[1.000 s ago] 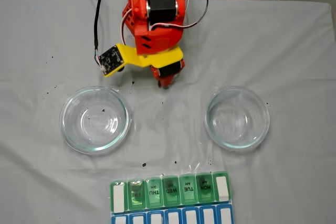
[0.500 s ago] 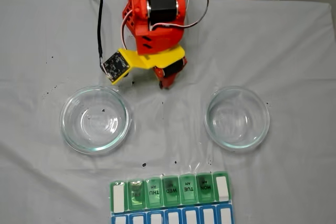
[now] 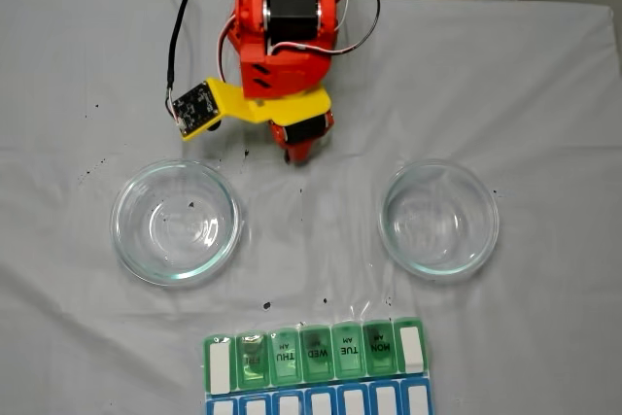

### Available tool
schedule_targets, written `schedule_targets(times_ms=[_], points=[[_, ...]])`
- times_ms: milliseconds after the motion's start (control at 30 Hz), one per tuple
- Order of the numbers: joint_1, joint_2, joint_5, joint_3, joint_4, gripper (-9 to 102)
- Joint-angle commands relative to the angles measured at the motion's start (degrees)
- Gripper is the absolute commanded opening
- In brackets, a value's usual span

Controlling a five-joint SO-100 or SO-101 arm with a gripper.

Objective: Sort medicines into box.

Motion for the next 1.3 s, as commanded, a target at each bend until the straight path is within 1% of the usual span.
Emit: schedule_targets(times_ms=[0, 100, 1267], points=[[-1.4, 1.6, -1.3, -1.1, 0.1, 0], [-2.6, 1.6, -2.1, -1.1, 0.1, 0], [-2.5, 1.6, -1.8, -1.1, 0.1, 0]])
